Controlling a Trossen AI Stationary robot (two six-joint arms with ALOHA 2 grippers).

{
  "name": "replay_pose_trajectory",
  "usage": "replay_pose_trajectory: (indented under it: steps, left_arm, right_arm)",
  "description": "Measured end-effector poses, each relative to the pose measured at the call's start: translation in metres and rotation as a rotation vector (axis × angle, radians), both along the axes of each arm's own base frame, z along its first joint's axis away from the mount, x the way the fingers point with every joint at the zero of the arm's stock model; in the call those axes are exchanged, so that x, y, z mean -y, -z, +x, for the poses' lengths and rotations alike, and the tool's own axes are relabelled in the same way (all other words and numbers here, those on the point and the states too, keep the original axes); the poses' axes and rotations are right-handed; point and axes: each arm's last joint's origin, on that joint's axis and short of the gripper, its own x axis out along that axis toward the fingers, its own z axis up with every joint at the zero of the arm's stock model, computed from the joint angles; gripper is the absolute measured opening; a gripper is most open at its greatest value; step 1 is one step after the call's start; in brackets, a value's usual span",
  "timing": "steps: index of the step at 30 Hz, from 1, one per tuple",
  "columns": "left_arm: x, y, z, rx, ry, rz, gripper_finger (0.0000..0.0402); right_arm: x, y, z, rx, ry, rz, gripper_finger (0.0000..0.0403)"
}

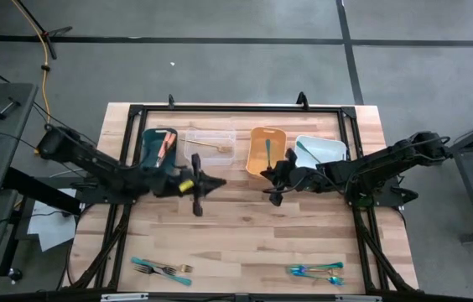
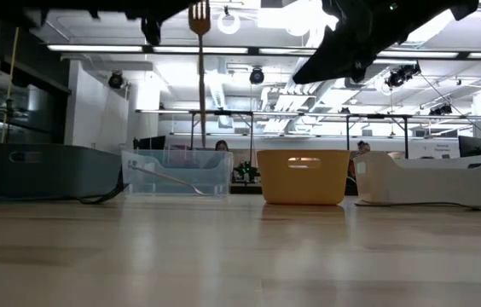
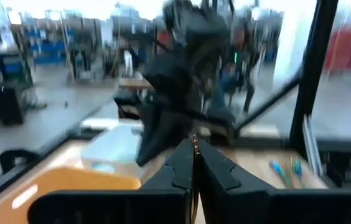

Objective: Sort silverware by color (type)

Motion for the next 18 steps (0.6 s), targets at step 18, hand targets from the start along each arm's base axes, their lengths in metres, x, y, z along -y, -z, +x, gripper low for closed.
replay_pose_trajectory:
  steps: [18]
  left_arm:
    - [-0.025,0.013,-0.024,0.214,-0.09,-0.051,0.0]
  right_arm:
    - [0.0,-0.003,0.001,0.019,-0.016,-0.026,0.0001]
